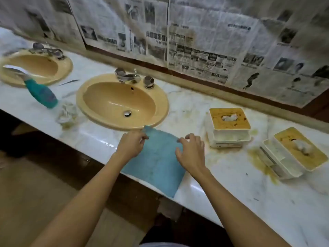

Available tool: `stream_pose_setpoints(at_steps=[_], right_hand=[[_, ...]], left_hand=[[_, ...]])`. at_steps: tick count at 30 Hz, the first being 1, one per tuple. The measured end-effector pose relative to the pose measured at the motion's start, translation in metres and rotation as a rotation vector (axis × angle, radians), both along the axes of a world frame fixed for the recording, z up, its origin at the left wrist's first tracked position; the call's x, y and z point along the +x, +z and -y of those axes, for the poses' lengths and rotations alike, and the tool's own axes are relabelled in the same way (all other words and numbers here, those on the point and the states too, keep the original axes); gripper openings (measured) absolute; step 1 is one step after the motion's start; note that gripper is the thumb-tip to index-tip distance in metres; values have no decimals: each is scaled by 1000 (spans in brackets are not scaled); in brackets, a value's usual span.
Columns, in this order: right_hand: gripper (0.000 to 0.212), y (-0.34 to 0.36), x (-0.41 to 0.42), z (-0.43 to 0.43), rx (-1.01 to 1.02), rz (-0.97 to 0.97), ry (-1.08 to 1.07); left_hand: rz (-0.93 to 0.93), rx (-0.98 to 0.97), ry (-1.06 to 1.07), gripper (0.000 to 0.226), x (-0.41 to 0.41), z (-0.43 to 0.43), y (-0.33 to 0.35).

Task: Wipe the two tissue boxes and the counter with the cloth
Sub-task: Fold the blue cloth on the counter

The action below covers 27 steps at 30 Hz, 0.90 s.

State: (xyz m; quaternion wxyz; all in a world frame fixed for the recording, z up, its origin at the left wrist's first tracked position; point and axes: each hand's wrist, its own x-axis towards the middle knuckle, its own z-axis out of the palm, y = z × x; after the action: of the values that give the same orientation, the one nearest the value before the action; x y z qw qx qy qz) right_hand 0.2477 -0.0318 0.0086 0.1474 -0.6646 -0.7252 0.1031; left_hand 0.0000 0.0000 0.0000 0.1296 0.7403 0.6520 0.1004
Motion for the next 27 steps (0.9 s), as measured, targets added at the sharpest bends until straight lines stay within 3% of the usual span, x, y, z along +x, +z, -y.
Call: stream_pose_setpoints(at_steps=[5,16,22,27], right_hand=[[28,-39,-7,18,-272,81,-11],[16,-57,-1,33,-160,129,10],[14,-57,6,40,-133,77,-26],[11,-20,56,48,-117,-91,-91]], left_hand=[[-208,-143,-124,30,-22,0,-24],[-204,38,-213,16,-39,-1,-45],[-213,-31,-275,13,-34,-6,-38],[-57,-147,-398,23,-8,-12,2]])
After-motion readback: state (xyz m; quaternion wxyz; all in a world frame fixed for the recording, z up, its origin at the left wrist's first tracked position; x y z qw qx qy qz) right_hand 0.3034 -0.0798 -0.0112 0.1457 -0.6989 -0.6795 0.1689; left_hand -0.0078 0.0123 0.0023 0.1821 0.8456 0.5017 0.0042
